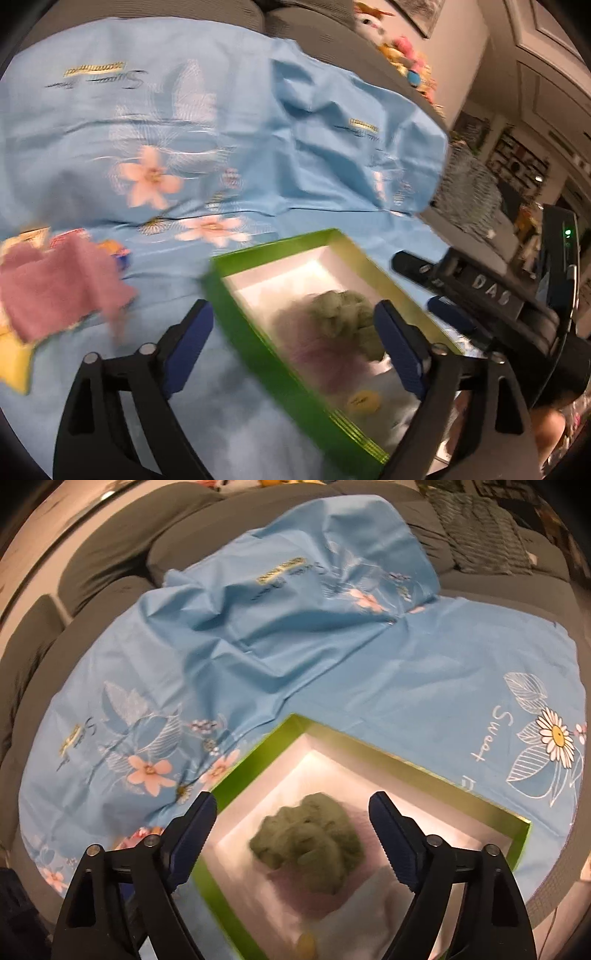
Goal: Organize soft objects
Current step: 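Lower the cloth into the box and open the right gripper, then move the right gripper back to the pile over the mauve-pink towel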
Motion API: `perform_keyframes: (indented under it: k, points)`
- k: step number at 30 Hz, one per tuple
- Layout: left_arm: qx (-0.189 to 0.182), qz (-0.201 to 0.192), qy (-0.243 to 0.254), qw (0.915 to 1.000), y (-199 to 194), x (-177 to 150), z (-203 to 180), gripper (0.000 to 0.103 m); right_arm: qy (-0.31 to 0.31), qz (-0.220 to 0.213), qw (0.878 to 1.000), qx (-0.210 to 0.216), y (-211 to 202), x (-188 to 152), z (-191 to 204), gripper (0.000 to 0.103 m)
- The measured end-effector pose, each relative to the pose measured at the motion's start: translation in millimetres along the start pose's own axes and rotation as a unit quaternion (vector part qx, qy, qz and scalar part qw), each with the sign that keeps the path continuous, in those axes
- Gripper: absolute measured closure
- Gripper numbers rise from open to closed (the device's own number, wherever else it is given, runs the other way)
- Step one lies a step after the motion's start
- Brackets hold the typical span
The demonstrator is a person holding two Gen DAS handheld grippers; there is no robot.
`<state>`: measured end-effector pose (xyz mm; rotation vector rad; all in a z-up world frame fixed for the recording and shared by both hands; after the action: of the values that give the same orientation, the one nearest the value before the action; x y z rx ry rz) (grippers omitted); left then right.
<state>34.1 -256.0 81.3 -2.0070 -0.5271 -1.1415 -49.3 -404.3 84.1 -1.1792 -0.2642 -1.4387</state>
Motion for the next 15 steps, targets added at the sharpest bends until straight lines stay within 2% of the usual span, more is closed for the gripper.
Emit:
perform_keyframes:
  k: [4,8,12,15]
  points:
    - [0.053,-0.014,0.008,0.9985,-35.5,-0.4,31.9,0.013,-0.011,-0.002,1.0,0.015,-4.3,-6.9,21.6,0.017]
    - [0.106,-0.041,0.007,0.9935,-80.4,-3.4,73.7,0.013,-0.008,0.003,0.999,0.045,-9.4,-17.1,42.8,0.017]
    - [0.165,-0.042,-0.029,0.985,-123.9,-12.6,128.4,0.013,-0.034,0.008,0.998,0.051,-8.8,-29.1,62.1,0.017]
    - [0.21,-0.043,-0.049,0.9755,-153.7,-22.3,165.2,0.013,-0.057,0.015,0.997,0.052,-7.7,-42.2,77.4,0.017]
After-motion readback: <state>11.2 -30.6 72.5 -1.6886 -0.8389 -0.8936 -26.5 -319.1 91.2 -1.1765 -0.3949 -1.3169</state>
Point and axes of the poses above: each gripper's, at about its wrist camera, not at the fingertips, and y roughly the way its jaws point, z to its left, x to its top, the point moved 5 cm from there along y, roughly the way its jaws point, and after that the axes turned 12 degrees about -z, right-handed, at the moved point
